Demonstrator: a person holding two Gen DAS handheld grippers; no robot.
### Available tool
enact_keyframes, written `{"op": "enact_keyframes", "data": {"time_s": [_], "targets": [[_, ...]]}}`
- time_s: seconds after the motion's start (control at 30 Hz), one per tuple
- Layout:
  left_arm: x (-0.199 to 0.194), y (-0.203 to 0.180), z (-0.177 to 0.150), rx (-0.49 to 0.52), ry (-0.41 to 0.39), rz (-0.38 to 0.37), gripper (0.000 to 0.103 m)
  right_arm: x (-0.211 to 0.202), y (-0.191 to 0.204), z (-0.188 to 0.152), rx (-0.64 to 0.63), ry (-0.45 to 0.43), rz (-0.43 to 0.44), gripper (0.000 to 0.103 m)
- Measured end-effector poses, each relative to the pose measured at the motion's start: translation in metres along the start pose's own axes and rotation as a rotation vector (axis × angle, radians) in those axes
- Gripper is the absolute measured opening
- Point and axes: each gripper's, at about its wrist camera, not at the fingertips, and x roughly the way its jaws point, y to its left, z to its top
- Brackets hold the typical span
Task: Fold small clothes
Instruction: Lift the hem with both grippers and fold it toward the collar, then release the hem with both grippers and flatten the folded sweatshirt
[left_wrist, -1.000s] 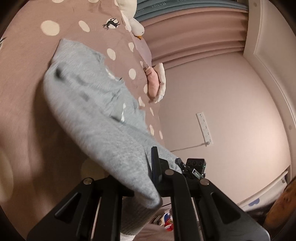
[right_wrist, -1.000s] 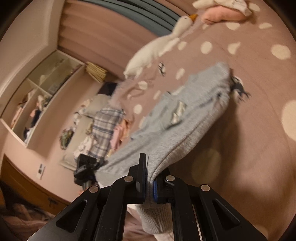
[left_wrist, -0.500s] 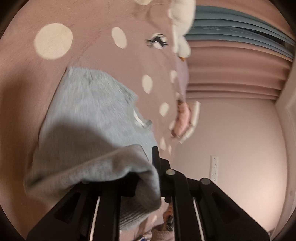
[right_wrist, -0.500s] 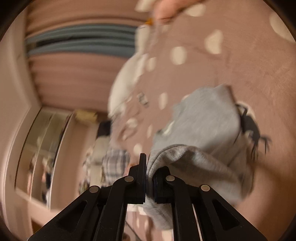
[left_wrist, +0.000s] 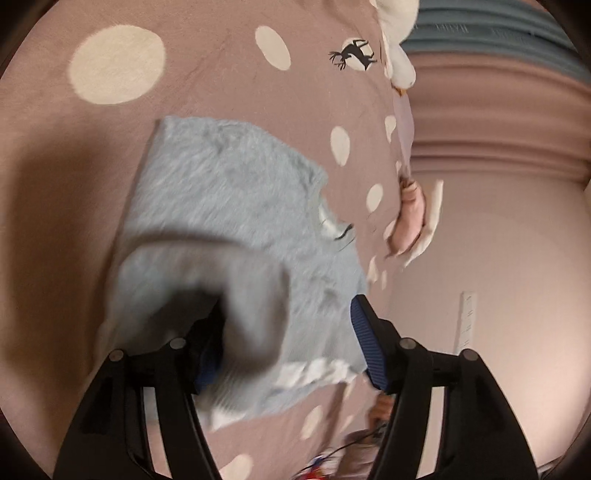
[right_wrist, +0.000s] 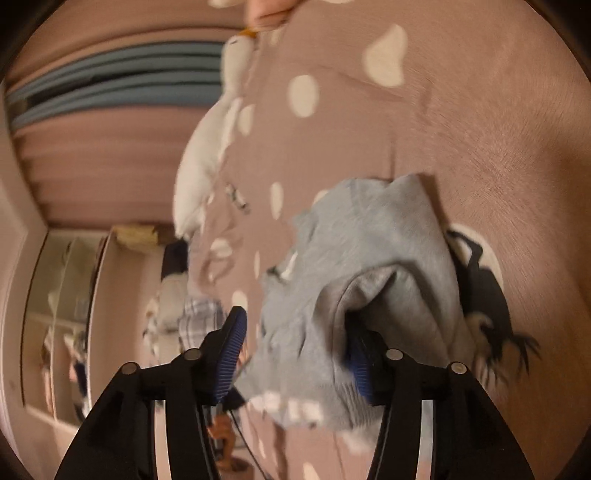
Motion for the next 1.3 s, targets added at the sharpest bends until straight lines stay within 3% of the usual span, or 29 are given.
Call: {"op": "enact_keyframes", "data": {"time_s": [0.1,0.23,0.33,0.4,0.7,0.73,0.8,0.83,0.87,0.9,1.03,1.1,1.23,1.3], "targets": [[-0.007,0.006,-0.013,0.024,0.007,0.002,0.064,-0.006,0.001,-0.012,-0.016,0.028,-0.004,0.054],[0.002,0.009,-0.023,0.026,0.033,-0.007,0.064,-0.005,0.000,-0.020,-0.027,0.071,-0.076,0.054],[0.013,0.003,-0.026,0.042,0.049,0.015,0.064,-0.019,0.006,-0.013,-0.043,-0.015,-0.067,0.054],[0.016,0.000,-0.027,0.052,0.043,0.013,0.064,-0.022,0.004,-0.009,-0.018,-0.023,-0.055,0.054],[0.016,0.001,-0.028,0.035,0.016,0.026,0.060,-0.005,-0.008,-0.040,-0.040,0.087,-0.141,0.054],[0.017,0.000,-0.028,0.036,0.015,0.033,0.057,-0.003,-0.012,-0.041,-0.033,0.093,-0.148,0.054],[0.018,0.000,-0.028,0.038,0.014,0.055,0.039,0.005,-0.017,-0.043,-0.029,0.108,-0.159,0.053],[0.019,0.000,-0.028,0.043,0.015,0.056,0.032,0.007,-0.015,-0.044,-0.048,0.103,-0.169,0.044],[0.019,-0.002,-0.027,0.050,0.016,0.054,0.018,0.009,-0.010,-0.045,-0.080,0.101,-0.177,0.028],[0.019,-0.003,-0.027,0.050,0.012,0.049,0.018,0.011,-0.005,-0.045,-0.101,0.090,-0.183,0.022],[0.015,-0.003,-0.014,-0.045,-0.033,-0.054,0.018,0.008,0.011,-0.033,-0.108,0.026,-0.131,0.018],[0.014,-0.004,0.000,-0.097,-0.070,-0.110,0.016,0.004,0.018,-0.017,-0.076,-0.016,-0.061,0.017],[0.022,-0.005,0.031,-0.221,-0.115,-0.162,0.016,0.016,0.028,0.017,-0.010,-0.068,-0.015,0.017],[0.031,-0.002,0.045,-0.290,-0.125,-0.151,0.022,0.028,0.025,0.035,0.050,-0.079,-0.011,0.017]]}}
